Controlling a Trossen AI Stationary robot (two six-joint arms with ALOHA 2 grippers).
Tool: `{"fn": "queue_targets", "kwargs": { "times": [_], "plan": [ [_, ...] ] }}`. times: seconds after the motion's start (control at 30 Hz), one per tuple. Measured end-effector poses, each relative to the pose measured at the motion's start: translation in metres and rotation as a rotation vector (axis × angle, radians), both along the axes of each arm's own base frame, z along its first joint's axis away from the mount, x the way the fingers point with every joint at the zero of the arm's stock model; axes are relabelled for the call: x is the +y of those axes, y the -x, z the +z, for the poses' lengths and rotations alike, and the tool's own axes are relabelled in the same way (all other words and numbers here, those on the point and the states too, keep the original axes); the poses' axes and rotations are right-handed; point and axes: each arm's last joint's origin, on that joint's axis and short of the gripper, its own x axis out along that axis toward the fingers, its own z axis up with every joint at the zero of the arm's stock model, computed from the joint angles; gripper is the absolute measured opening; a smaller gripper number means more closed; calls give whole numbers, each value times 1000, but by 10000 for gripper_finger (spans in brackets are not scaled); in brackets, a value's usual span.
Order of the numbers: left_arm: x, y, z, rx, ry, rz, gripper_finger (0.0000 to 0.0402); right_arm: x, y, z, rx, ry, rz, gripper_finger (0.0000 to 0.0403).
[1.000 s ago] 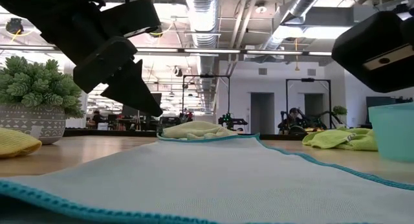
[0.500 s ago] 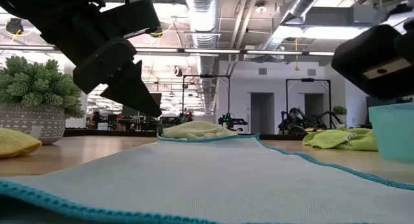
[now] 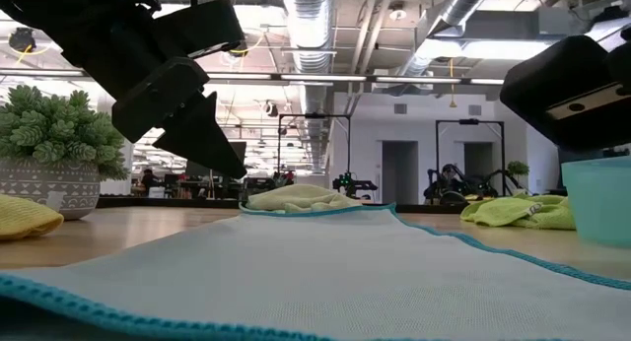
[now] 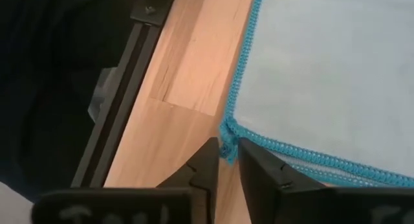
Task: Fold microfiber towels
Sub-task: Fold the blue microfiber cloth
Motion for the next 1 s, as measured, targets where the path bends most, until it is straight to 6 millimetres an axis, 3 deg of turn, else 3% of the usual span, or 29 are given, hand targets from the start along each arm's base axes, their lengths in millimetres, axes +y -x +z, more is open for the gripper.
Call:
{"fn": "queue_targets", "kwargs": {
  "times": [0.27,0.43,0.63,0.77,1.0],
  "plan": [
    [0,0,0,0,0,0,4,-2,-1,0,6,9,17,9],
    [0,0,0,-1,0,0,4,-1,1,1,-32,86,21,12],
    [0,0,0,-8,-9,6,4,4,4,20,-81,296,-42,5],
    [1,0,1,-31,-2,36,6,14,7,30,-123,329,-40,10],
    [1,0,1,-35,4,41,48,23,20,37,-125,413,-10,3]
  ]
}}
